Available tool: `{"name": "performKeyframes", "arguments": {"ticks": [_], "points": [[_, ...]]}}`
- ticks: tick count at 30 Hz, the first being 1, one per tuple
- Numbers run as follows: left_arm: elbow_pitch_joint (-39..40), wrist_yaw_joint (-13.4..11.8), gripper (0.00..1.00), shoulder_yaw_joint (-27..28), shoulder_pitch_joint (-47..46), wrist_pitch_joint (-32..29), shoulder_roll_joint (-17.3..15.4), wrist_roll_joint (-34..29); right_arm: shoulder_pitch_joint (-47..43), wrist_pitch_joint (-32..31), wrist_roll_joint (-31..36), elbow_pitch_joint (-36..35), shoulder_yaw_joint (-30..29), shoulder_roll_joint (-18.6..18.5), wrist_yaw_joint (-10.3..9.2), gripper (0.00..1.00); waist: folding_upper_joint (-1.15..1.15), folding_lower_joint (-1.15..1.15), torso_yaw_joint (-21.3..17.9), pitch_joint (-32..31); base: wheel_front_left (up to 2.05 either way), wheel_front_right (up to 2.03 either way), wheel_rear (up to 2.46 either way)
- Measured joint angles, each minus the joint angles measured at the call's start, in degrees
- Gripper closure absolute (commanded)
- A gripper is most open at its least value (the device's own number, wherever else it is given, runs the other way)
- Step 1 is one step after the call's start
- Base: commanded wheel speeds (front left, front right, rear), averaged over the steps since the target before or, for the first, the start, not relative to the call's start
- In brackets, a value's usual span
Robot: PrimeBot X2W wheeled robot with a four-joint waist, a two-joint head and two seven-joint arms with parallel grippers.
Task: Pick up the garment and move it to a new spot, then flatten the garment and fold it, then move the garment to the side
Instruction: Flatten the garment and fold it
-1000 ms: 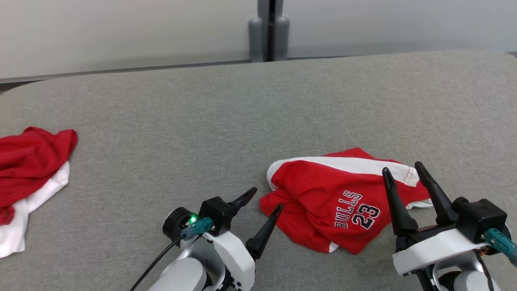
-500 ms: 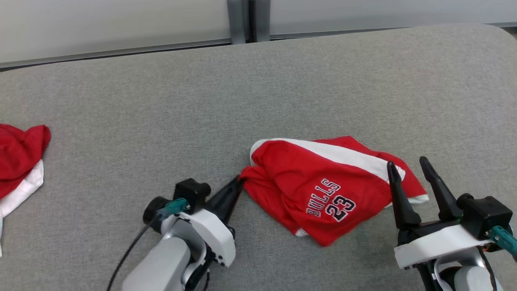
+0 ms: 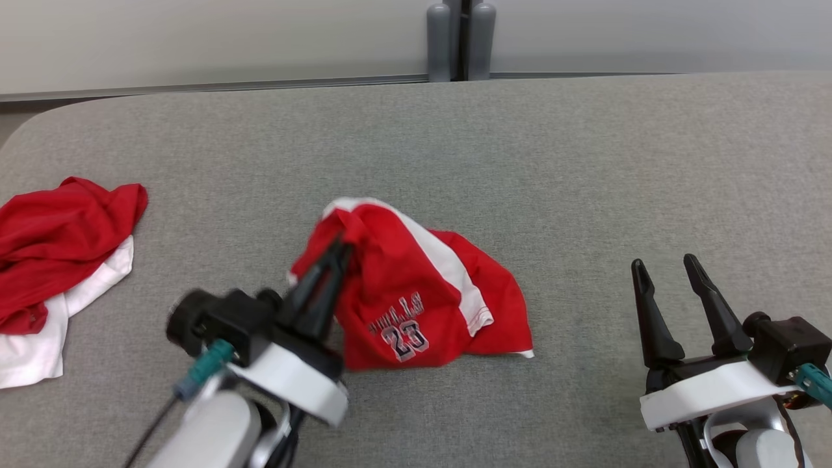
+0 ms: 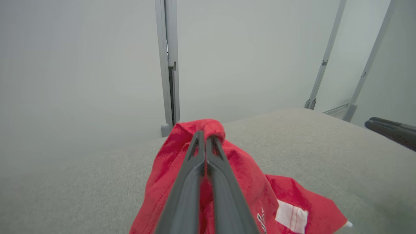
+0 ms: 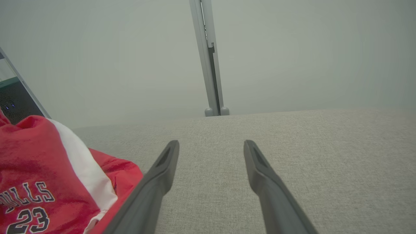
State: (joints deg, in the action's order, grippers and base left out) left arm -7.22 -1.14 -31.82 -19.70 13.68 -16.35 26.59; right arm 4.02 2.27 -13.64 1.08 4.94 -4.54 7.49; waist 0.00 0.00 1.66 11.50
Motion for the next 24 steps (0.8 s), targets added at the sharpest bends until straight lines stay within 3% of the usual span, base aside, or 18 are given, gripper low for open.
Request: {"name": "performKeyframes", "arguments": {"ticks": [6, 13, 14, 15, 24], "points": [[5.4, 0.2, 1.00, -5.9, 7.7, -7.4, -0.4, 1.2, 0.1, -0.4, 0.0, -0.1, 0.1, 0.2, 0.00, 0.00, 0.00, 0.00, 1.3, 0.2, 0.00, 0.00, 0.00], [-3.4, 3.0, 1.00, -10.0, 10.3, -10.5, 1.9, 3.9, 0.7, -0.7, 0.0, 0.0, 0.9, 0.3, 0.00, 0.00, 0.00, 0.00, 1.4, 0.3, 0.00, 0.00, 0.00], [-4.2, 3.0, 0.96, -9.9, 10.3, -9.6, 2.3, 4.0, 0.7, -0.7, 0.0, 0.0, 0.9, 0.3, 0.00, 0.00, 0.00, 0.00, 1.4, 0.3, 0.00, 0.00, 0.00], [-4.7, 3.0, 0.03, -9.5, 10.3, -8.8, 2.7, 4.3, 0.7, -0.7, 0.1, 0.0, 0.9, 0.3, 0.00, 0.00, 0.00, 0.00, 1.4, 0.2, 0.00, 0.00, 0.00], [2.1, 0.4, 0.00, -5.6, 9.8, -1.5, 2.5, 3.5, -0.3, -1.1, 0.7, -1.2, 0.3, 0.1, 0.00, 0.00, 0.00, 0.00, 2.1, -2.0, 0.00, 0.00, 0.00]]}}
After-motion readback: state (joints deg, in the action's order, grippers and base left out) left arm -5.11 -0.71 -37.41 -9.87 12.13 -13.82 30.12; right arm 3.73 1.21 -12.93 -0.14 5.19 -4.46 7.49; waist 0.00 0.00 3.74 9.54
